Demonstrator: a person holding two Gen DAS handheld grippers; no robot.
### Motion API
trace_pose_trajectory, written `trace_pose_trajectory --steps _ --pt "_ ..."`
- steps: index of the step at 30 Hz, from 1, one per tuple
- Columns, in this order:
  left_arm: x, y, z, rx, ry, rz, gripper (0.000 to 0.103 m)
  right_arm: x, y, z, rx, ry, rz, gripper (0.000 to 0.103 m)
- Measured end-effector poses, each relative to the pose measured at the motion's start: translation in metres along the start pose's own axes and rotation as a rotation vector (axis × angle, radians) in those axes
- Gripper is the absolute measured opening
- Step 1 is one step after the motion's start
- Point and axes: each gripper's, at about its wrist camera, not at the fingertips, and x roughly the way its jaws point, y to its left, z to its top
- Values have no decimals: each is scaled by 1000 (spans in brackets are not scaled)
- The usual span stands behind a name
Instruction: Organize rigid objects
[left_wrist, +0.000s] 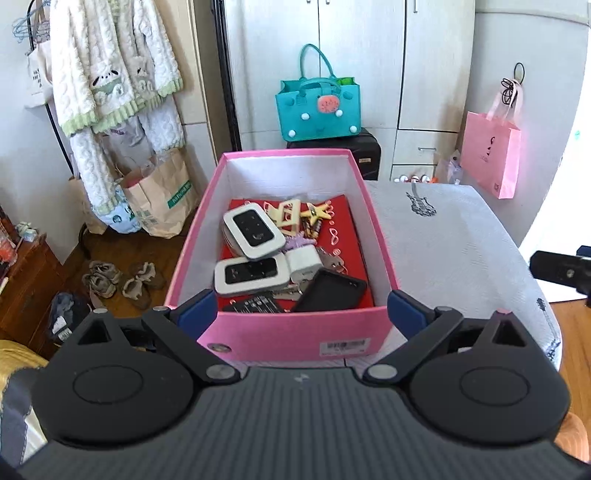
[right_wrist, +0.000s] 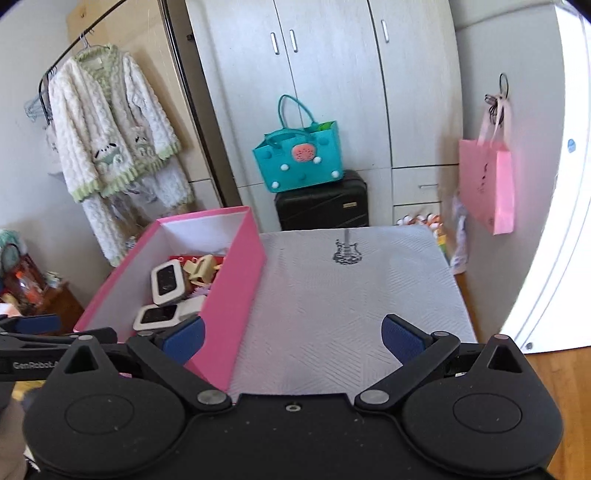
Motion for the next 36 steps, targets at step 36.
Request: trace_pose_trajectory --steps 36 --pt "-7 -5 -20 -29 7 7 100 -23 27 -26 -112 -32 -50 103"
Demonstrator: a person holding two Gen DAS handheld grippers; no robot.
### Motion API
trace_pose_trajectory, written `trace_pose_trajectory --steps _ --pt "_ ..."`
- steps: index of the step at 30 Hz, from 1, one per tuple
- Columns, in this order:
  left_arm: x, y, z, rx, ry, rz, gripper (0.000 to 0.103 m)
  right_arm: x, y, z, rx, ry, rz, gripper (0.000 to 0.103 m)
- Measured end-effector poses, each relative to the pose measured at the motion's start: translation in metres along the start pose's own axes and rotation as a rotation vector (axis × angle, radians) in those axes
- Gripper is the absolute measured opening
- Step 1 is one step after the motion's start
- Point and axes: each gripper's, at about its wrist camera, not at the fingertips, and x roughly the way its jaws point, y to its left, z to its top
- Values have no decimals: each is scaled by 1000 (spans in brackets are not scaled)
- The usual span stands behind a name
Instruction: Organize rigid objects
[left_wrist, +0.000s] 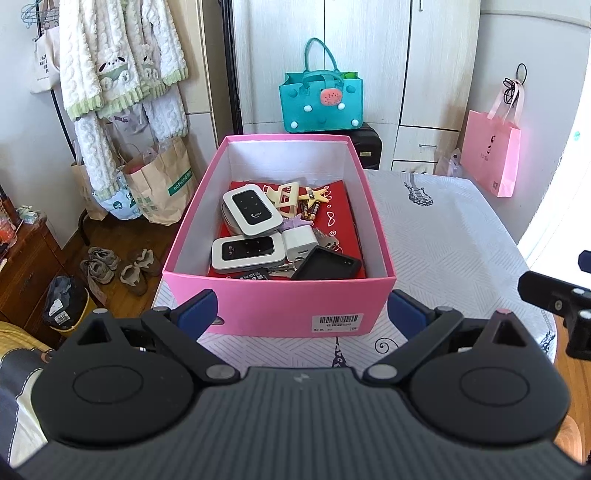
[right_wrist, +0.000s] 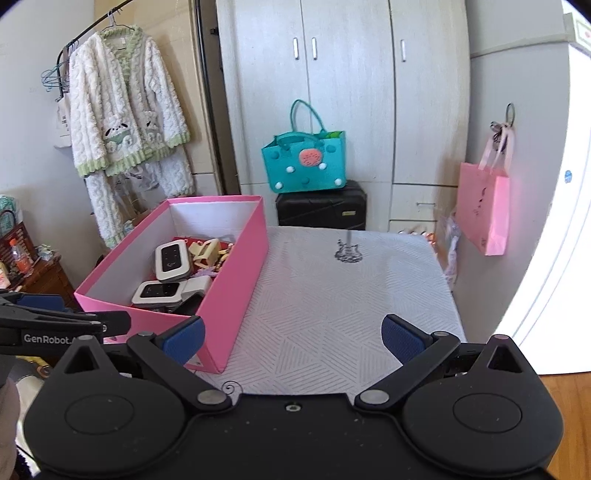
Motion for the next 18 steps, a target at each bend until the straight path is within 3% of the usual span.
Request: trace_pose_trajectory --steps 18 --pt "-3 -2 -4 -5 -12 32 102 4 -4 -9 27 6 -26 103"
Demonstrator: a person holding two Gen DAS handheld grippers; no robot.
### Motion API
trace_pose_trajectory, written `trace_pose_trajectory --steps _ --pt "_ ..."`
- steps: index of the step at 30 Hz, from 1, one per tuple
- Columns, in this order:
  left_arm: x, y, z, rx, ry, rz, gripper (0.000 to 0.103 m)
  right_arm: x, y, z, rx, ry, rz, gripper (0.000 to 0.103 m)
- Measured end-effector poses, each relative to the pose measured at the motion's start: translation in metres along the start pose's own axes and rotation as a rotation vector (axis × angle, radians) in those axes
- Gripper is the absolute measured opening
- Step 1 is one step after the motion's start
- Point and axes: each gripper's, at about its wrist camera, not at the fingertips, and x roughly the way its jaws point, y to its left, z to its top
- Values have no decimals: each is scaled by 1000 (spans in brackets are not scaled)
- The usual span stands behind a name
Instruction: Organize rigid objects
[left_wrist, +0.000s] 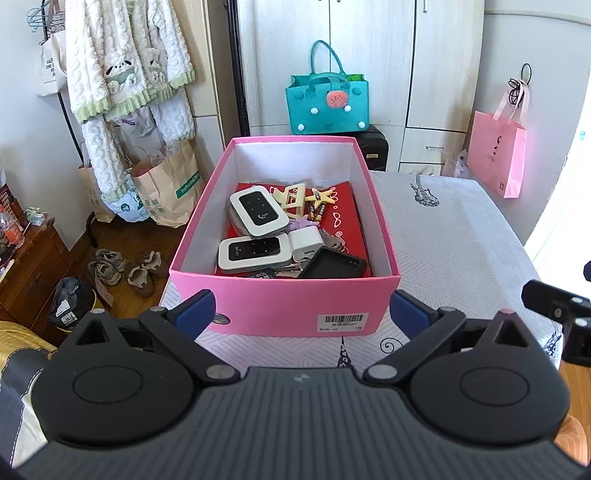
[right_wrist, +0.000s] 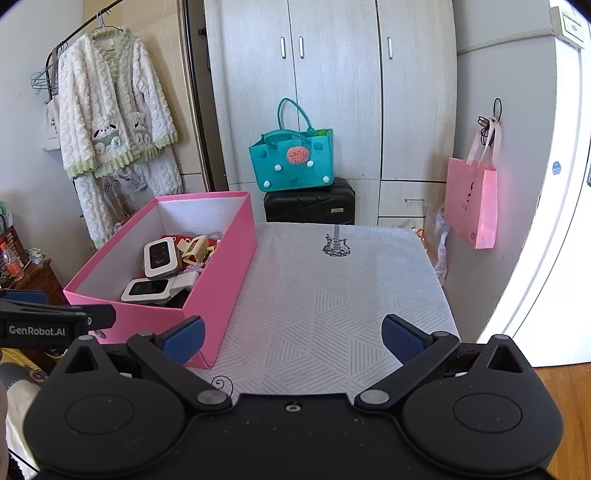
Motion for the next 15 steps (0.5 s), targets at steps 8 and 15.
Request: trace_pose_trajectory --steps 8,15 --pt "-2 -3 -3 -4 -16 3 103 0 -1 -2 4 0 6 103" --pt "-8 -9 -9 11 -56 12 103 -6 -1 -5 4 -29 7 103"
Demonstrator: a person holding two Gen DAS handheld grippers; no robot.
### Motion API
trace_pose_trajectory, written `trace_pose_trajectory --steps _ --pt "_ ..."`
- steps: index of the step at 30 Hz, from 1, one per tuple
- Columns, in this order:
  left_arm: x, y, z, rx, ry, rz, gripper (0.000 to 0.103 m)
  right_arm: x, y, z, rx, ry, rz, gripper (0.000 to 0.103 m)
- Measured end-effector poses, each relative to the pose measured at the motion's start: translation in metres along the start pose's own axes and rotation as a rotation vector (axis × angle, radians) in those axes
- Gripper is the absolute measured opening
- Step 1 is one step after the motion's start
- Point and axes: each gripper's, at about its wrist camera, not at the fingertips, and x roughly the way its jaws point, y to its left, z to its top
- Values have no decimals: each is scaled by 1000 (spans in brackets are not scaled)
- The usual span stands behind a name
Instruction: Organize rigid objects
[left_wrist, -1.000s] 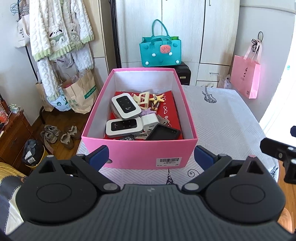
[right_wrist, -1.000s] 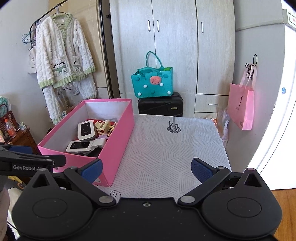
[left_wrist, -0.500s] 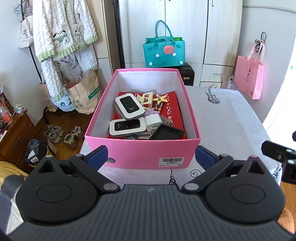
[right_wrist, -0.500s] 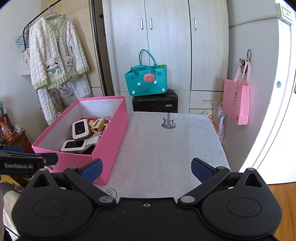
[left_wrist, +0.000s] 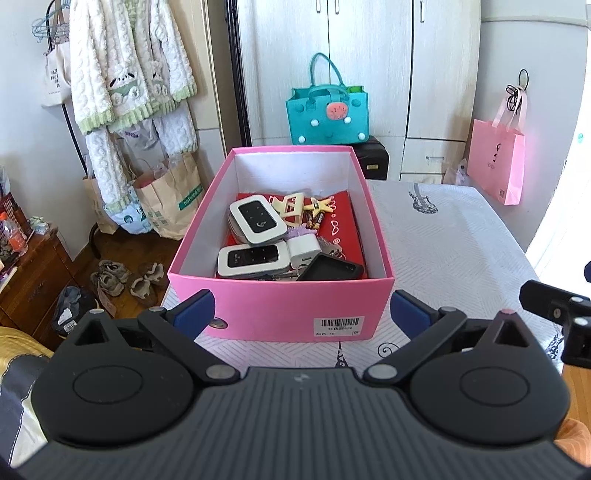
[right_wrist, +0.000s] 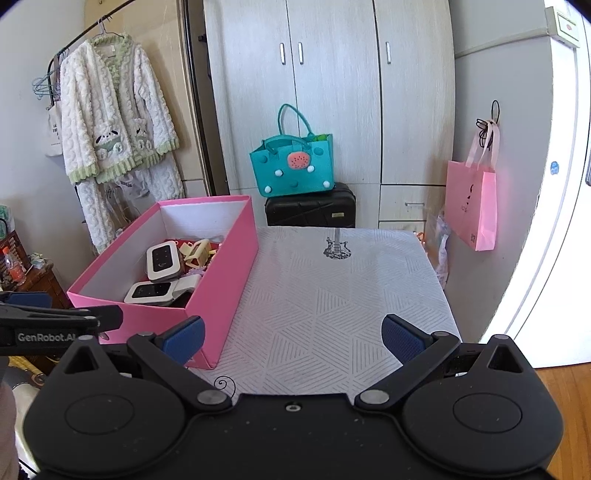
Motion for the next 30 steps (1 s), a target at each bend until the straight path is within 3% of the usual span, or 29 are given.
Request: trace_pose_trajectory --steps 10,30 --pt "-8 -5 -8 25 -71 24 103 -7 -4 -7 19 -73 -26 103" --pt "-17 -3 -14 14 -119 23 103 -11 0 -12 -5 -108 -25 103"
